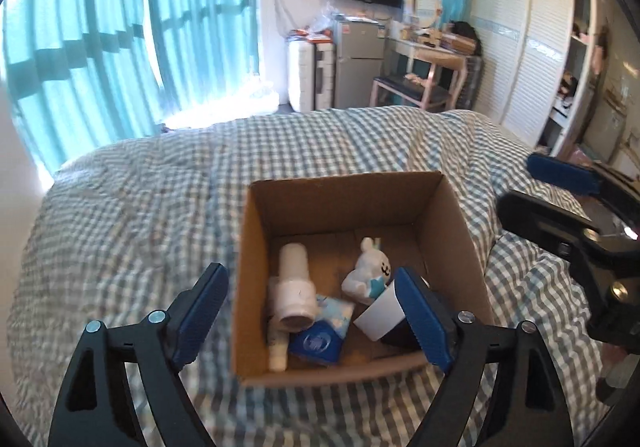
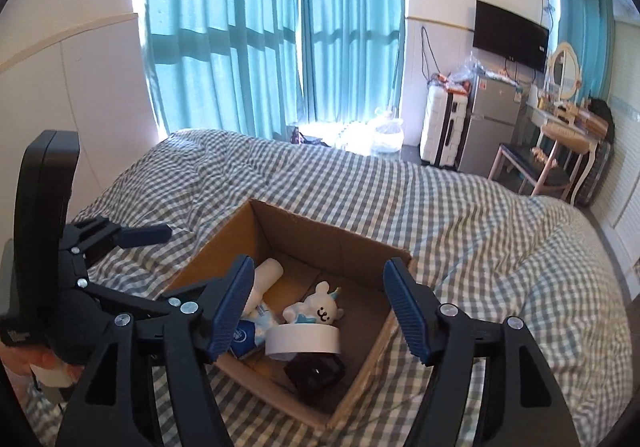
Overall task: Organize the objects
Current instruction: 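Open both grippers to drop the bottle and black cup into the box, then move both grippers down toward the earbud case and floss container on the bed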
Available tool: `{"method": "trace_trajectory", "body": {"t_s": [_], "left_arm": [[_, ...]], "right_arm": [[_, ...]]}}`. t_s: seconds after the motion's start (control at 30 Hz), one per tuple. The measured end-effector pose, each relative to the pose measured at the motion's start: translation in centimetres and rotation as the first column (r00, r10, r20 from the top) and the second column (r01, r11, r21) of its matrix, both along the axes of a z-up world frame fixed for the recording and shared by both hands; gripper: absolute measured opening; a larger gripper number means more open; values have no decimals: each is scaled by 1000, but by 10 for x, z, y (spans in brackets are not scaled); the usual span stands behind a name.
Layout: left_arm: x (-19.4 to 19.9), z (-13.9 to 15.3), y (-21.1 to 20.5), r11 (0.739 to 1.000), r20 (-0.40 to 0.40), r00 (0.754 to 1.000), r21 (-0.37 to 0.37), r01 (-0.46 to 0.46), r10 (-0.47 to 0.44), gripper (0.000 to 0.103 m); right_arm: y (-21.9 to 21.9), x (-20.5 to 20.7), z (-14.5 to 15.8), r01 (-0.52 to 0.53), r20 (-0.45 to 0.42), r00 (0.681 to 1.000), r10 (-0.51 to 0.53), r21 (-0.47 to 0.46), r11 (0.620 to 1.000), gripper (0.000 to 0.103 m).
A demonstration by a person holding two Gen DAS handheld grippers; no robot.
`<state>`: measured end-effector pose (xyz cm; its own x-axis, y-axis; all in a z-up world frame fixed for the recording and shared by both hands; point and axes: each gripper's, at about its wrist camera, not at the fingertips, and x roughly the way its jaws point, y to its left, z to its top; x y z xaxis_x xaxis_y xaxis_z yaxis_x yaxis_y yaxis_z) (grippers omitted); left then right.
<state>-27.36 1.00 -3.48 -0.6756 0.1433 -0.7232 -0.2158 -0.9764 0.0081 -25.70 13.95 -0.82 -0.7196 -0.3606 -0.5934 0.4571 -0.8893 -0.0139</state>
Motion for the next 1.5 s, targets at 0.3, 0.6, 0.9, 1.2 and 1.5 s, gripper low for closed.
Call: {"method": "trace_trajectory", "body": {"t_s": [0.3, 0.6, 0.9, 1.2, 1.5], "left_arm": [[80, 35, -15, 997, -5, 998, -49, -67, 67, 92], [161, 33, -21, 997, 39, 996, -19, -76, 77, 96], [210, -13, -15, 986, 41, 988, -72, -149, 152, 96], [250, -72, 23, 992, 43, 995, -90, -89, 93, 96], [263, -126, 46, 998, 135, 991, -60, 19, -11, 67]], "right_arm": [[15, 75, 27, -94, -34, 995, 97, 80, 992, 79], [26, 146, 36, -169, -59, 983, 174, 73, 983, 92], [29, 187, 1, -215, 0, 976, 216, 114, 970, 93], [34, 212, -60, -209, 93, 976, 196, 164, 964, 93], [44, 211, -90, -145, 155, 981, 116, 192, 971, 93]]}}
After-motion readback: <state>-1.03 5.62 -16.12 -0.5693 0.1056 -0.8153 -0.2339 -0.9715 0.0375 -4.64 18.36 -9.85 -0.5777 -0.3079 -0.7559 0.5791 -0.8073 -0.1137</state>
